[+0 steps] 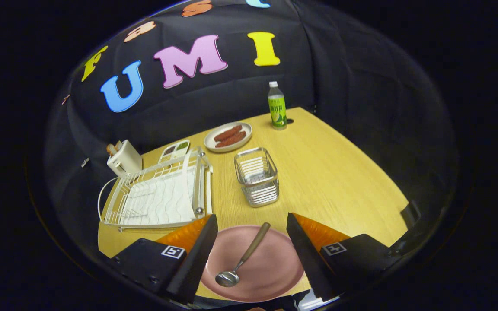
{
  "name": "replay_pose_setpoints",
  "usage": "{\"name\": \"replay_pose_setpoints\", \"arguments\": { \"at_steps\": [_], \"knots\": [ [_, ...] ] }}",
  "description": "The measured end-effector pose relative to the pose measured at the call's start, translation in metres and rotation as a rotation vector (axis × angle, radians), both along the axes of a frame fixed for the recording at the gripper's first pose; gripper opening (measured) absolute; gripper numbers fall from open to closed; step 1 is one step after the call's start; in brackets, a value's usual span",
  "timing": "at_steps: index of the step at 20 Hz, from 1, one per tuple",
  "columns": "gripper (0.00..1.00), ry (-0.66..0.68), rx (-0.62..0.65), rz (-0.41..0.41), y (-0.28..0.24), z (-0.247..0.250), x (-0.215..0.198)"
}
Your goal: Take the plate from the dish rack, then take the spoon from the basket and place it into the plate.
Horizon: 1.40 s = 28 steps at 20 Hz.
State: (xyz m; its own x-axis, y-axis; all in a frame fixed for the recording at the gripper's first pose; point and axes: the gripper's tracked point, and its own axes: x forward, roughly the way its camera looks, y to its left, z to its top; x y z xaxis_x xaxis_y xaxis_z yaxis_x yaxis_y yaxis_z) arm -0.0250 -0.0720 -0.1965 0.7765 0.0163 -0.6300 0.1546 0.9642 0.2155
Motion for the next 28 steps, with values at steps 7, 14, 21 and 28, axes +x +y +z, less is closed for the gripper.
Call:
{"name": "replay_pose_setpoints", "arguments": {
  "at_steps": [7, 14, 21, 28],
  "knots": [
    [0.98, -0.284, -0.076, -0.005, -0.008, 0.129, 0.019],
    [0.98, -0.499, -0.174, -0.008, -0.01, 0.24, 0.012],
    [0.98, -0.568, -0.229, -0.027, -0.022, 0.27, -0.001],
    [0.98, -0.564, -0.163, -0.035, -0.014, 0.262, 0.017]
  ]
}}
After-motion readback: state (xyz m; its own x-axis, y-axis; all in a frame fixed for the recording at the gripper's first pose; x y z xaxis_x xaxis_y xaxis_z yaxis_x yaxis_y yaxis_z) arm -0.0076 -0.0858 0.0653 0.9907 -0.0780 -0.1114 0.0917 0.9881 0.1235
